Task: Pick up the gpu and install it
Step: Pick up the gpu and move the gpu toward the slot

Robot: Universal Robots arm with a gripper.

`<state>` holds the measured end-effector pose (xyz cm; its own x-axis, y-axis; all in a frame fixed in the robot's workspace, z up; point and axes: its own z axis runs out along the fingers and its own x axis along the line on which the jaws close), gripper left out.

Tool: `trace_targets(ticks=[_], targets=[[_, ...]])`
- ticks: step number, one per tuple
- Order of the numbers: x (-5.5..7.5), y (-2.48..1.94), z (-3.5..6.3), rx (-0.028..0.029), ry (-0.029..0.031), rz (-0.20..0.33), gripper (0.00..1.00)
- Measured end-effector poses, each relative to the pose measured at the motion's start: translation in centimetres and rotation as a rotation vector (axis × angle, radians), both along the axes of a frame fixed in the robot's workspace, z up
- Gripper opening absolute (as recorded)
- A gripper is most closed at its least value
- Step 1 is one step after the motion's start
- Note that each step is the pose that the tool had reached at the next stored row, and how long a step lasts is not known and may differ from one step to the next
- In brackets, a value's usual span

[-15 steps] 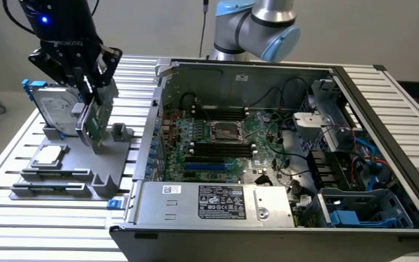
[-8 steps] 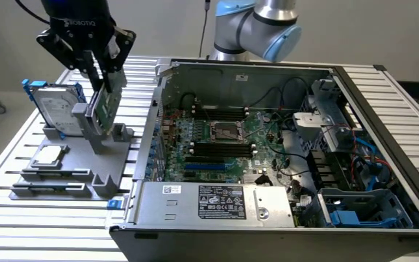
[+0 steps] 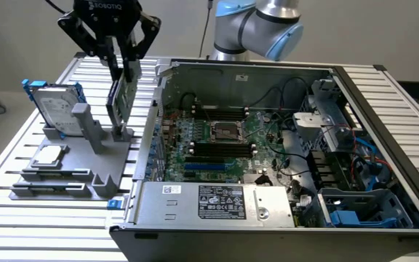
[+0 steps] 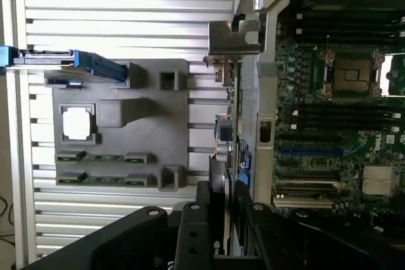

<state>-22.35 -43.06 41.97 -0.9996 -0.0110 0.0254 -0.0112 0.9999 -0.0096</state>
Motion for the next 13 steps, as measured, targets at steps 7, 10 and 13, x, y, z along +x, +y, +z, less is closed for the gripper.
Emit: trace_targets(ticks=[7, 10, 13], targets=[[3.2, 0.00, 1.19, 0.0001, 0.0273, 0.000, 0.27], [4.5, 0.00, 1.20, 0.0000, 0.0369, 0.000, 0.27], [5.9, 0.00, 1.18, 0.0001, 0.0427, 0.000, 0.27]])
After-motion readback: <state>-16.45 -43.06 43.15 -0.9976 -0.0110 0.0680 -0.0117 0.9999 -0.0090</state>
